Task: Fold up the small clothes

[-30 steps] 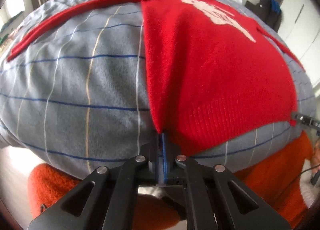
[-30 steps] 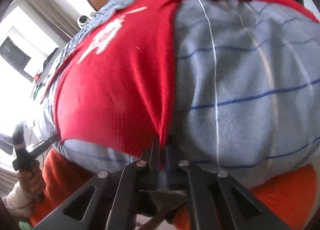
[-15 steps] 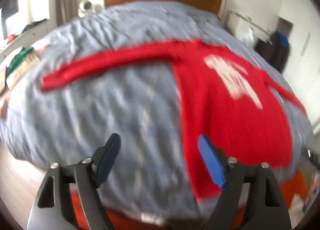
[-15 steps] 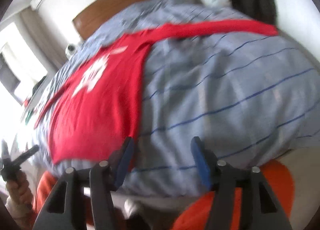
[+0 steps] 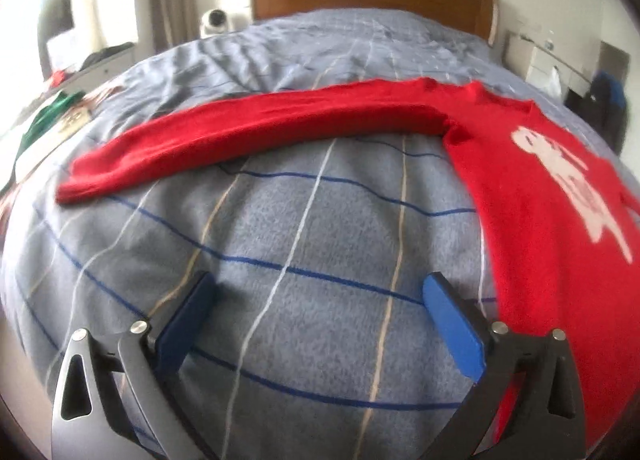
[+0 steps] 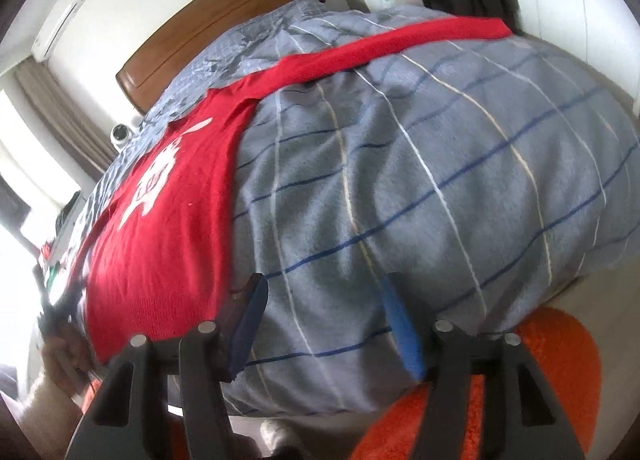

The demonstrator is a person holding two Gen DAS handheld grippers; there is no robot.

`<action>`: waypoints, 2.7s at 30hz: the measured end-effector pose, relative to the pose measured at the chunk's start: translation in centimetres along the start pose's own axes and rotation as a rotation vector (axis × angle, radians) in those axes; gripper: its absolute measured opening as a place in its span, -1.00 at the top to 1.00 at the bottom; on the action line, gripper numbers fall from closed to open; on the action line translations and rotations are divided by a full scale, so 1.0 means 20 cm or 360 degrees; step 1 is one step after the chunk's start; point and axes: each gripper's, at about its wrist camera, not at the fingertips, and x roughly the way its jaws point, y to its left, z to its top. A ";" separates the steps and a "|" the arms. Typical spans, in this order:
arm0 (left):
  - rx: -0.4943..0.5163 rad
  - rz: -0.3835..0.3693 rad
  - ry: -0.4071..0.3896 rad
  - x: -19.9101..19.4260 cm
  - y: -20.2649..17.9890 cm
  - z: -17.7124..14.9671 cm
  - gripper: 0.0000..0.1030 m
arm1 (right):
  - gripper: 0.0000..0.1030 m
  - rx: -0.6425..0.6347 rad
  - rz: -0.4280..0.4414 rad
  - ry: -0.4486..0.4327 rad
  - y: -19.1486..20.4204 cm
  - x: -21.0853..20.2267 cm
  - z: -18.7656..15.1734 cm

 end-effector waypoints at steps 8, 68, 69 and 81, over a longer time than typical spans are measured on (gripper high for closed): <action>-0.0002 0.0002 -0.0039 0.01 0.00 0.01 -0.99 | -0.26 -0.0028 -0.0019 -0.0001 0.02 0.02 -0.01; 0.0285 -0.0050 -0.0071 0.26 -0.10 0.22 -0.99 | -0.46 -0.0063 -0.0063 0.0032 0.04 0.05 -0.02; 0.0286 -0.0049 -0.0071 0.25 -0.10 0.22 -0.99 | -0.46 -0.0062 -0.0062 0.0031 0.04 0.05 -0.02; 0.0285 -0.0049 -0.0072 0.25 -0.11 0.22 -0.99 | -0.46 -0.0053 -0.0054 0.0032 0.04 0.05 -0.02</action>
